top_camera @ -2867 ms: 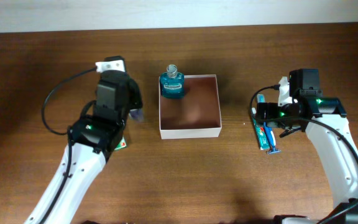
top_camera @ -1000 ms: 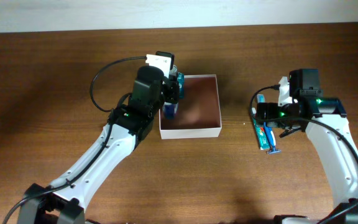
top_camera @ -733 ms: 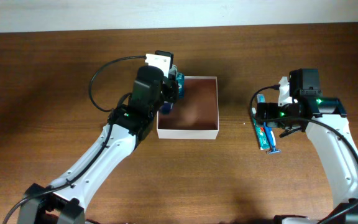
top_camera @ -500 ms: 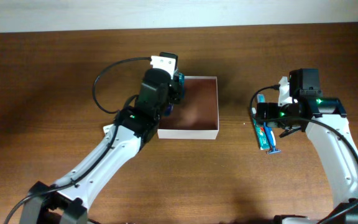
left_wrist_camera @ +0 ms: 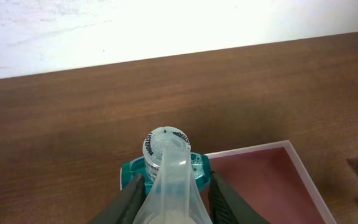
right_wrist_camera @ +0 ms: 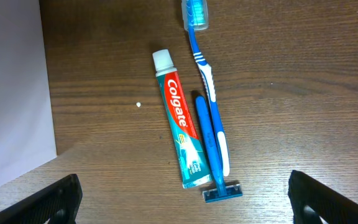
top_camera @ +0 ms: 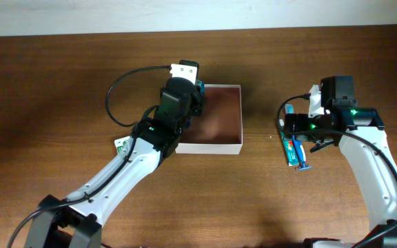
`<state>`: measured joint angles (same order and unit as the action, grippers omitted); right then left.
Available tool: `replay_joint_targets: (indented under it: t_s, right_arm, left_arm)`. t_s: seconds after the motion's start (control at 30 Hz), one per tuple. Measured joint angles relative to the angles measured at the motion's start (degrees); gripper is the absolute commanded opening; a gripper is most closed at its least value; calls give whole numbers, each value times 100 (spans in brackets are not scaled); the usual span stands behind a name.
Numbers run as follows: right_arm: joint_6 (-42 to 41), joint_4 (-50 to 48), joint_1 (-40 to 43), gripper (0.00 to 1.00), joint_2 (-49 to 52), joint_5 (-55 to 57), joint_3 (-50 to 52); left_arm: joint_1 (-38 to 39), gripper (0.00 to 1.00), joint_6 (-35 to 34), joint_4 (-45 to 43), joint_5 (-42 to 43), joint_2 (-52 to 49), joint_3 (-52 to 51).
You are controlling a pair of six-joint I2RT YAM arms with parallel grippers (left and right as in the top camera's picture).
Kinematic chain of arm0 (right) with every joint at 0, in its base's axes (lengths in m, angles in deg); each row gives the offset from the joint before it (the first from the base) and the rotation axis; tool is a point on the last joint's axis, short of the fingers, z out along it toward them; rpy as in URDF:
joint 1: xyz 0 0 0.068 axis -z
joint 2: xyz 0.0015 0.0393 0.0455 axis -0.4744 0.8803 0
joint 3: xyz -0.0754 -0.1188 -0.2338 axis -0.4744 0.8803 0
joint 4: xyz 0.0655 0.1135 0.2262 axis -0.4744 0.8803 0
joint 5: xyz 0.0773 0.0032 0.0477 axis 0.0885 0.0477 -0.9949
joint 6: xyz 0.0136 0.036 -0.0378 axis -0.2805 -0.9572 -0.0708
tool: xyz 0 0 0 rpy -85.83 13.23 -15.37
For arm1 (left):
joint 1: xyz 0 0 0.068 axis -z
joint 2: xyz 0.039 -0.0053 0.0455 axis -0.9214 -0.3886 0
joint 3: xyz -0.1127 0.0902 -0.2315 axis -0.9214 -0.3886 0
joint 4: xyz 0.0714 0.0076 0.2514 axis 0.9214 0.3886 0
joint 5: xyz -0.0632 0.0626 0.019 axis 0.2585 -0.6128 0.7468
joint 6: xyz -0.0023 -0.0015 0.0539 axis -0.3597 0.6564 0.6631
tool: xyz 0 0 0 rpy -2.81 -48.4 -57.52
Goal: Pack container
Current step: 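Lower the soap bottle beside the Listerine in the box and release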
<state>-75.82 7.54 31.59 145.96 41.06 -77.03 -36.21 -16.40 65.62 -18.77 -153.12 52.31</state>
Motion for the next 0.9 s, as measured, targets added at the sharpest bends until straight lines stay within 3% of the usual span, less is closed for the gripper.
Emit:
replay_joint_targets:
  t_s: [0.47,0.57,0.9]
  right_arm:
    - [-2,0,0,98,0,0,0]
    - [0,2,0,99,-2,0,0]
    - [0,0,0,99,-2,0,0]
  left_arm:
    - [0,34,0,-125,-26,-339,0]
    - [0,42,9,-166,-111,-426,0]
    - [-2,53,44,-295,-487,-426,83]
